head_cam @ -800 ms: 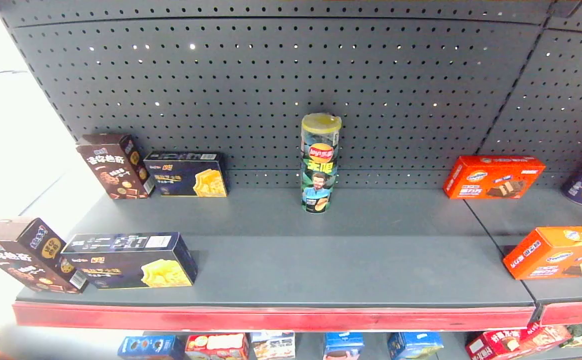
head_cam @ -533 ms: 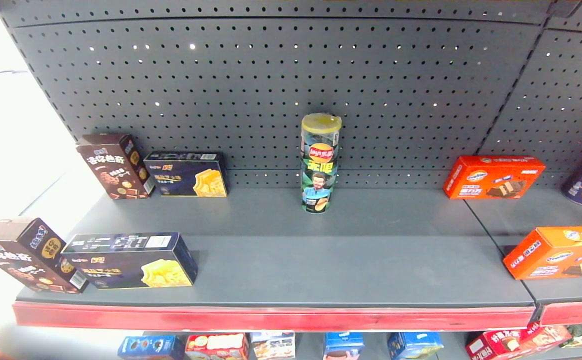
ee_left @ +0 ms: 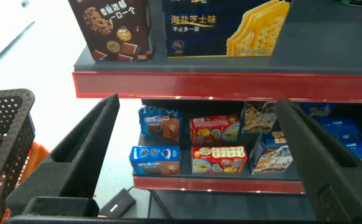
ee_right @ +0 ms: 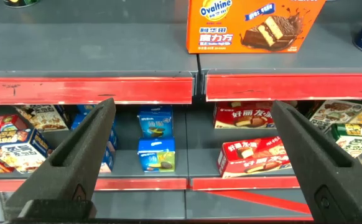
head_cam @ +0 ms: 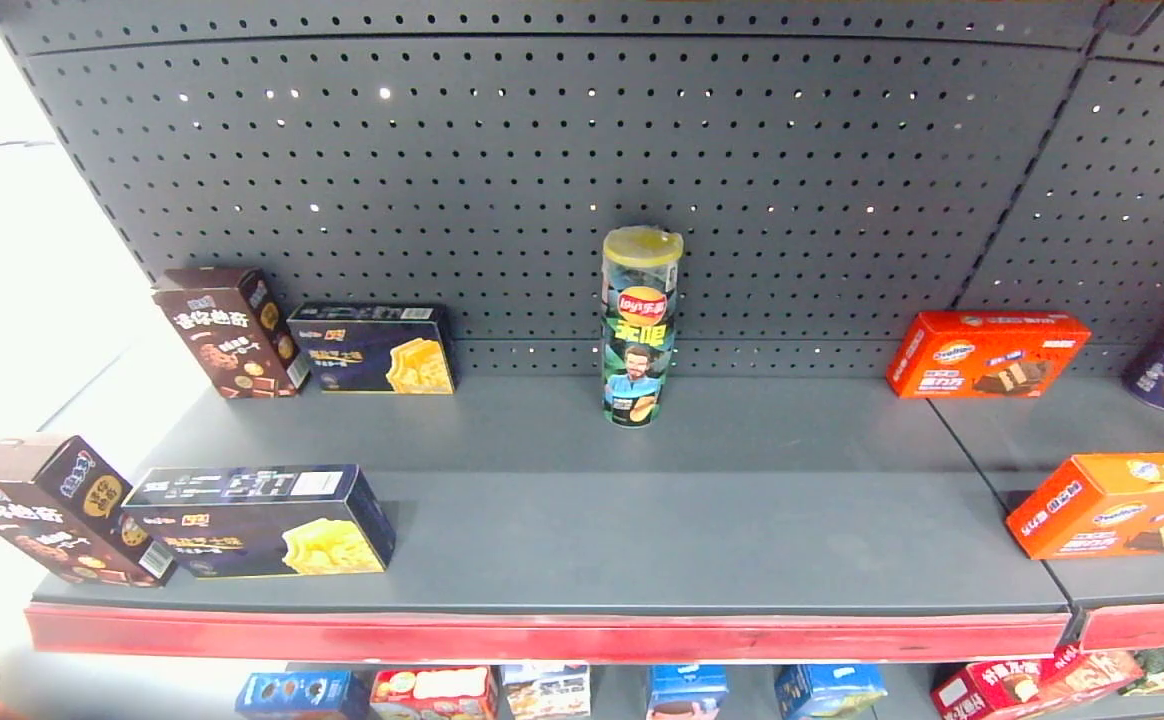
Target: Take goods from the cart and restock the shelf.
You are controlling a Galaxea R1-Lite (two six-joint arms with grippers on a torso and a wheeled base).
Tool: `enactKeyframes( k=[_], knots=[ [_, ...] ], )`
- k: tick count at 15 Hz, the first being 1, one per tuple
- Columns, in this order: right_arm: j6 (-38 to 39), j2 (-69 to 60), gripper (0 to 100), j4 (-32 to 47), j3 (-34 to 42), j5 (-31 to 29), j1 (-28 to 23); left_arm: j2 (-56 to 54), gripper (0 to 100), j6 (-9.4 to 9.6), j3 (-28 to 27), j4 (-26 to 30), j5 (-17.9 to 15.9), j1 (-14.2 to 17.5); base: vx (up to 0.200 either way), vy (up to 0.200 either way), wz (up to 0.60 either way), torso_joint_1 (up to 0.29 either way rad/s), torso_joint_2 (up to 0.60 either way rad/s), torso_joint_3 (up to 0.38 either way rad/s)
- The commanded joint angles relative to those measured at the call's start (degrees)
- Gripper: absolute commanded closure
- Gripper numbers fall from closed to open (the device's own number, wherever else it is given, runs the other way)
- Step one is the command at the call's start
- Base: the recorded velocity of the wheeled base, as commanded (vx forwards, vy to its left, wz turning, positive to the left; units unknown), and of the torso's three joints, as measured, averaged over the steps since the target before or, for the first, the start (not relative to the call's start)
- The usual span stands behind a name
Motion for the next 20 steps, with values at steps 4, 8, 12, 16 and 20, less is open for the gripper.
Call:
enactKeyframes(
  k=[4, 8, 12, 16, 20],
  knots=[
    [-0.12, 0.06, 0, 0.0, 0.0, 0.01, 0.02, 0.07, 0, -0.03, 0.0, -0.02, 0.01, 0.0, 0.0, 0.0, 0.45, 0.002, 0.0, 0.001],
    [-0.12, 0.06, 0, 0.0, -0.09, -0.08, 0.02, 0.07, 0, -0.03, 0.0, -0.02, 0.01, 0.0, 0.0, 0.0, 0.6, 0.008, 0.0, -0.001],
    [-0.12, 0.06, 0, 0.0, -0.09, -0.08, 0.02, 0.07, 0, -0.03, 0.0, -0.02, 0.01, 0.0, 0.0, 0.0, 0.6, 0.008, 0.0, 0.005],
    [0.06, -0.03, 0, 0.0, 0.0, -0.17, 0.02, 0.07, 0, -0.03, 0.0, -0.02, 0.01, 0.0, 0.0, 0.0, 0.3, 0.002, 0.0, 0.0],
    [0.06, 0.06, 0, 0.0, -0.09, -0.17, 0.02, 0.07, 0, -0.03, 0.0, -0.02, 0.01, 0.0, 0.0, 0.0, 0.0, 0.0, 0.0, 0.0]
  ],
)
